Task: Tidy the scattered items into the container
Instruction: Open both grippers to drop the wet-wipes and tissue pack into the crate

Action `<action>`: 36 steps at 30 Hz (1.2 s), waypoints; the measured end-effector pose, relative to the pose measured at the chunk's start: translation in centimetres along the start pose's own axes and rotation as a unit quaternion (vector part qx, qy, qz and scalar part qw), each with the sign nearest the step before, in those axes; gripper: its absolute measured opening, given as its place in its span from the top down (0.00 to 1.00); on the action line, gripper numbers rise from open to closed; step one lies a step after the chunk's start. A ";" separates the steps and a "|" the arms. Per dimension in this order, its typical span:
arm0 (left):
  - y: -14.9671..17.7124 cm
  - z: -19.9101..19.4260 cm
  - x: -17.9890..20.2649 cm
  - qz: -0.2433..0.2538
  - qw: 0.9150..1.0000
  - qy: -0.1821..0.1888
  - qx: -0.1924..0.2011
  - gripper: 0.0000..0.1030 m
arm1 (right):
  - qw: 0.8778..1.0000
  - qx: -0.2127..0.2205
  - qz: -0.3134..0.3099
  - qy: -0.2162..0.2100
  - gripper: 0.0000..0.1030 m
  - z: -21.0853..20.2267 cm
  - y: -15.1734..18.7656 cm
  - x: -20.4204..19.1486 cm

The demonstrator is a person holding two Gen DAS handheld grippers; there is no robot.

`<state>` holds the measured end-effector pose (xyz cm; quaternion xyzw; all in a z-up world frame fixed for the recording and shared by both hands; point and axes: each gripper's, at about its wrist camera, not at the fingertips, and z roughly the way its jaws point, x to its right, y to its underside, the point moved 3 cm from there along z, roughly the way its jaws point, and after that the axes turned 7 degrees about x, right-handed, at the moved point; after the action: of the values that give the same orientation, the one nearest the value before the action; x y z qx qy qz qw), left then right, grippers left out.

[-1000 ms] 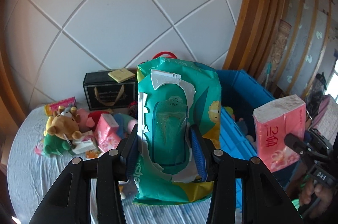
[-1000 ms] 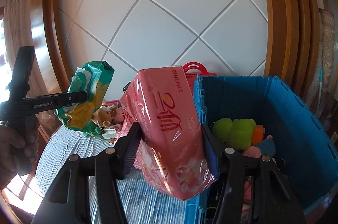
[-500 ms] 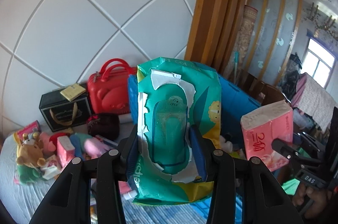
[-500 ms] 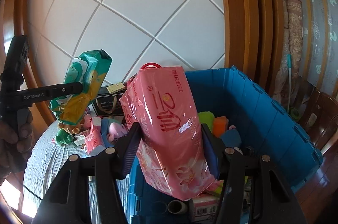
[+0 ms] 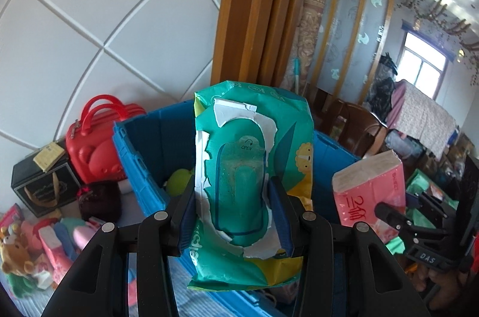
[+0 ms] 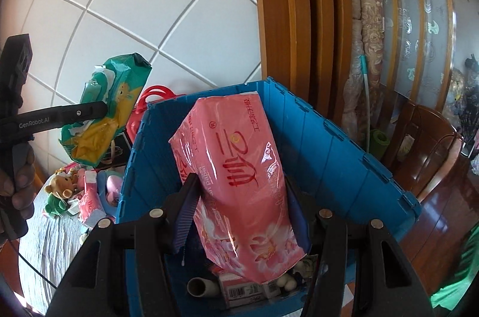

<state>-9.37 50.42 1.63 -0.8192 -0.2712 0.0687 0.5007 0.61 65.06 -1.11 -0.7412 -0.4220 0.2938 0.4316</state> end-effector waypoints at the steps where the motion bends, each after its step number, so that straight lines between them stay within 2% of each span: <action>1: -0.2 0.6 0.3 0.002 1.000 0.003 0.000 0.57 | 1.000 -0.001 0.002 0.006 0.47 0.1 -0.1 0.4; 12: -2.2 4.9 1.5 0.013 1.000 0.017 -0.003 0.57 | 0.999 -0.008 0.014 0.047 0.46 1.4 -0.4 4.1; 15: -2.4 5.7 1.4 0.009 1.000 0.014 -0.011 0.53 | 0.998 -0.007 0.017 0.052 0.42 1.8 -0.3 4.3; 16: -2.4 6.0 1.3 0.004 1.000 0.014 -0.017 0.46 | 0.998 -0.009 0.017 0.054 0.40 2.0 -0.3 4.4; 17: -2.4 6.2 1.1 0.000 1.000 0.012 -0.021 0.32 | 0.998 -0.009 0.014 0.061 0.37 2.2 -0.3 4.4; 19: -2.4 6.4 0.5 -0.009 1.000 -0.001 -0.021 0.15 | 0.998 -0.003 0.015 0.067 0.25 2.3 -0.5 4.4; 20: -2.3 6.4 0.3 -0.013 1.000 -0.005 -0.020 0.14 | 0.998 -0.001 0.014 0.068 0.22 2.3 -0.6 4.3; 24: -2.1 6.3 -1.1 -0.033 0.999 -0.007 -0.023 0.12 | 0.998 -0.004 0.011 0.064 0.22 2.7 -0.6 4.1; 36: -0.6 3.3 -3.0 -0.045 0.998 -0.029 -0.013 0.12 | 0.999 -0.002 0.000 0.041 0.22 2.5 -0.8 2.0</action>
<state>-13.43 51.66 0.05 -0.8103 -0.3229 0.0661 0.4846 -0.74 68.01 -1.65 -0.7534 -0.4045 0.2620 0.4473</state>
